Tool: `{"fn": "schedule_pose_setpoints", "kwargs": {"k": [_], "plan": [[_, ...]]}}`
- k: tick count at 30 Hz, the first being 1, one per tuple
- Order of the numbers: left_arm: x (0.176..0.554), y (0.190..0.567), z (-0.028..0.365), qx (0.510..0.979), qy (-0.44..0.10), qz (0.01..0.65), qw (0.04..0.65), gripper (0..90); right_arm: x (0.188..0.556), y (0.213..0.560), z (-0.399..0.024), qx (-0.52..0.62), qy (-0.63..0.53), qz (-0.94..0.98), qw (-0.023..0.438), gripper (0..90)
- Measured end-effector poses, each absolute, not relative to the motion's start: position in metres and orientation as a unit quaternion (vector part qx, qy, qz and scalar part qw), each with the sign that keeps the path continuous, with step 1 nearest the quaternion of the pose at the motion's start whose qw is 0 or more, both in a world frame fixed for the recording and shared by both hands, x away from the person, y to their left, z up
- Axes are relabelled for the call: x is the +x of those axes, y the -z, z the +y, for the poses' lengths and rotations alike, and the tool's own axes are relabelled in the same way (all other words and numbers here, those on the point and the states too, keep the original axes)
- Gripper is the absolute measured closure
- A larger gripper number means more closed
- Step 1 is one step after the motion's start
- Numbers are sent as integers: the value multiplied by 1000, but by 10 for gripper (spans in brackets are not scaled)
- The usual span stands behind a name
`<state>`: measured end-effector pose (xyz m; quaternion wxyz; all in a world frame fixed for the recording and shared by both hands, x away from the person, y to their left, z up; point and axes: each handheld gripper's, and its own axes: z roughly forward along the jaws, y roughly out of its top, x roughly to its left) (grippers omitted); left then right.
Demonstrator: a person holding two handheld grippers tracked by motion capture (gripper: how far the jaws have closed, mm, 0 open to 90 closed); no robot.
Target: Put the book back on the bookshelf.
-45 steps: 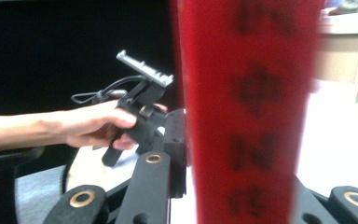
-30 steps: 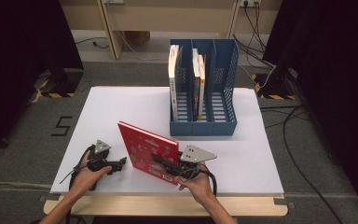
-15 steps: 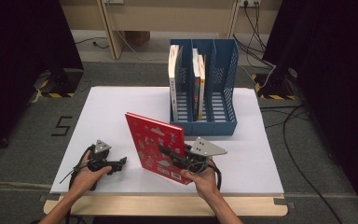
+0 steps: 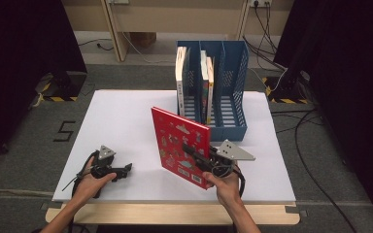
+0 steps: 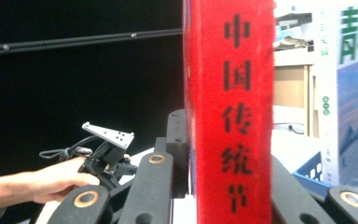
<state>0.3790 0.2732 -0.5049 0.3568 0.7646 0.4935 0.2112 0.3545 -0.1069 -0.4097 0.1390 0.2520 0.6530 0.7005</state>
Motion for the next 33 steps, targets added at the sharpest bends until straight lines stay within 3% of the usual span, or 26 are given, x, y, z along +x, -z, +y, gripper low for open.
{"fn": "schedule_pose_setpoints", "kwargs": {"k": [16, 22, 33], "plan": [[379, 505, 273, 764, -211, 494, 357, 138, 341, 401, -146, 290, -708, 623, 166, 793], [379, 505, 273, 765, -212, 493, 356, 136, 337, 387, -170, 301, -706, 606, 210, 793], [379, 505, 273, 765, -212, 493, 356, 135, 332, 371, -201, 323, -709, 576, 246, 793]]}}
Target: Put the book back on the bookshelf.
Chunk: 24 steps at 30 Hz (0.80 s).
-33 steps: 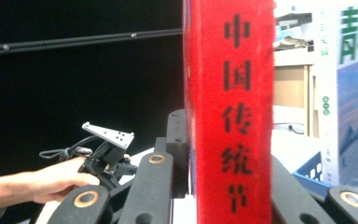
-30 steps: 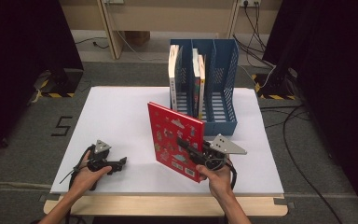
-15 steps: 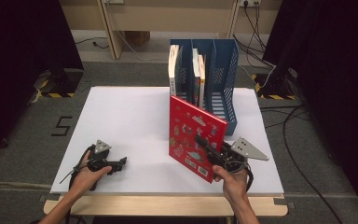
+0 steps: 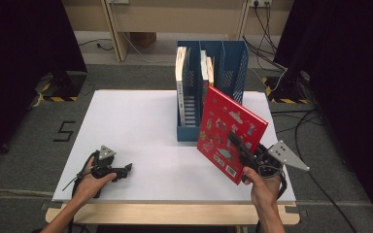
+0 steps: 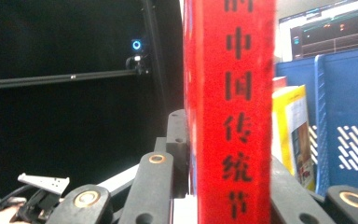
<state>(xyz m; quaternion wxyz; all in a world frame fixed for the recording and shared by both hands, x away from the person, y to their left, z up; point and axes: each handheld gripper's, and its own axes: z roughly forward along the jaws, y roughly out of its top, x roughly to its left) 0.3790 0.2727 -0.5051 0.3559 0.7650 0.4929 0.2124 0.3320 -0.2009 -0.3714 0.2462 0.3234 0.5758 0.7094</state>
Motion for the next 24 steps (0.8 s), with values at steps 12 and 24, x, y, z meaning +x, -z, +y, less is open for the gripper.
{"fn": "schedule_pose_setpoints", "kwargs": {"k": [12, 24], "plan": [[379, 505, 272, 765, -213, 493, 356, 134, 340, 355, -225, 343, -709, 548, 280, 793], [379, 505, 272, 765, -213, 493, 355, 133, 366, 337, -239, 365, -700, 529, 312, 793]]}}
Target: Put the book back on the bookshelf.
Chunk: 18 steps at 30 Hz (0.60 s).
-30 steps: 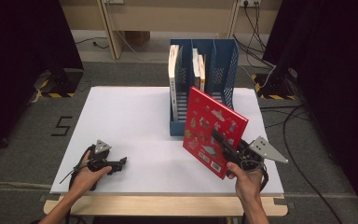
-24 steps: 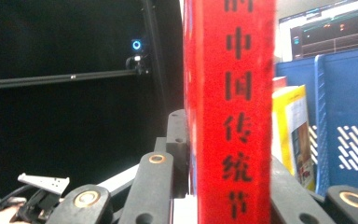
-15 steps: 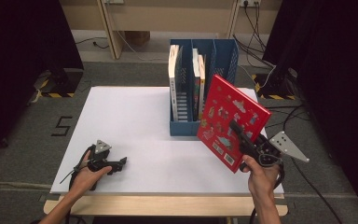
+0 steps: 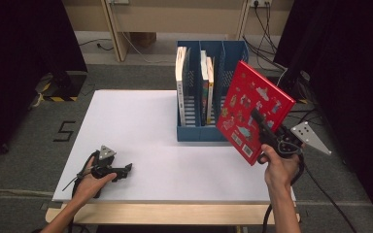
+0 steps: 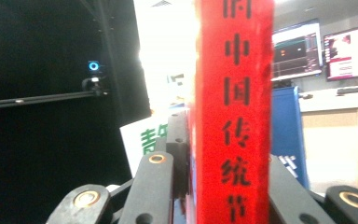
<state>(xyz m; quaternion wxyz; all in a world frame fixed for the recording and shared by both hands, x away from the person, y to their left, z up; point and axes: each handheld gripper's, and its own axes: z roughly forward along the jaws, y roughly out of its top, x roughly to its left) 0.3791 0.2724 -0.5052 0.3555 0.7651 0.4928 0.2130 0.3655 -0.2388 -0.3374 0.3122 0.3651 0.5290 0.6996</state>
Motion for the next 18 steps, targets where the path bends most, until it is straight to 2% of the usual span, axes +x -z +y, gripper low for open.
{"fn": "schedule_pose_setpoints", "kwargs": {"k": [9, 18], "plan": [[379, 505, 272, 765, -213, 493, 355, 133, 398, 330, -241, 393, -694, 512, 319, 793], [379, 505, 272, 765, -212, 493, 355, 133, 437, 322, -246, 420, -674, 499, 348, 792]]}}
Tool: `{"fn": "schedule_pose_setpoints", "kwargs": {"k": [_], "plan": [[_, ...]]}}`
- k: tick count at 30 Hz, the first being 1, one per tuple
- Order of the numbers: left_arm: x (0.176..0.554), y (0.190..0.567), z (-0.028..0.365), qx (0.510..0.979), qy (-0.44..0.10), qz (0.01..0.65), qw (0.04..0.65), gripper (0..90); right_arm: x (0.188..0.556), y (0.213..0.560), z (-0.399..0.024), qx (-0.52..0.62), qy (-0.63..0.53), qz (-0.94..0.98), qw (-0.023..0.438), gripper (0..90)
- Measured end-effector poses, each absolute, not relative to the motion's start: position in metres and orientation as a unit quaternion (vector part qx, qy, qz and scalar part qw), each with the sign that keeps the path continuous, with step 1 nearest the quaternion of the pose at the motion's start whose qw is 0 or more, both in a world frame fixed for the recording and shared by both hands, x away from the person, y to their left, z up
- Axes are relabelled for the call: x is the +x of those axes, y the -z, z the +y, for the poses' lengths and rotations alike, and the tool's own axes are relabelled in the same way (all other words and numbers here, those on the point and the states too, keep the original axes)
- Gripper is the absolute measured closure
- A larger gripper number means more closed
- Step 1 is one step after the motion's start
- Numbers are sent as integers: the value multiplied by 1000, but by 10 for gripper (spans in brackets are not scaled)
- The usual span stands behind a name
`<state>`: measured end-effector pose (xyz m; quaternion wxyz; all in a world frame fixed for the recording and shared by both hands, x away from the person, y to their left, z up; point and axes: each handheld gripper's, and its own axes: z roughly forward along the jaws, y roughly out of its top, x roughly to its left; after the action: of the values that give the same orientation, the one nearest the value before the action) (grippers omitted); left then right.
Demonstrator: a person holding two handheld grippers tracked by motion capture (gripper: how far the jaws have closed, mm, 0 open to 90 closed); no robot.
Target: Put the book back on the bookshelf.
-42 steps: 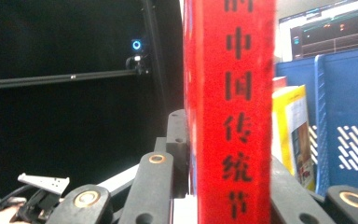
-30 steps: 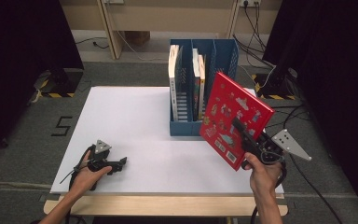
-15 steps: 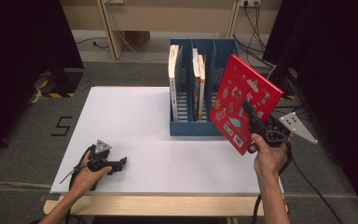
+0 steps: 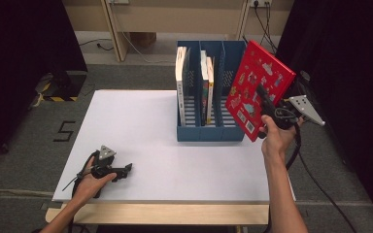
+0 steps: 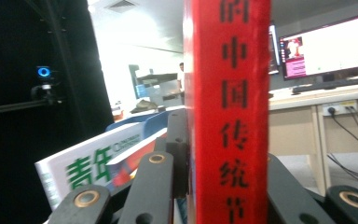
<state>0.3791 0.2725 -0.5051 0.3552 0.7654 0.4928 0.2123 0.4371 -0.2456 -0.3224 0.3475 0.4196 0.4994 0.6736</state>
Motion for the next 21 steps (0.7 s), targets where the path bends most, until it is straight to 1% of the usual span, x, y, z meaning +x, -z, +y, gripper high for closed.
{"fn": "schedule_pose_setpoints", "kwargs": {"k": [8, 21], "plan": [[379, 505, 272, 766, -212, 493, 355, 133, 466, 319, -243, 428, -653, 503, 370, 792], [379, 505, 272, 766, -212, 493, 355, 133, 503, 337, -238, 452, -649, 485, 372, 792]]}}
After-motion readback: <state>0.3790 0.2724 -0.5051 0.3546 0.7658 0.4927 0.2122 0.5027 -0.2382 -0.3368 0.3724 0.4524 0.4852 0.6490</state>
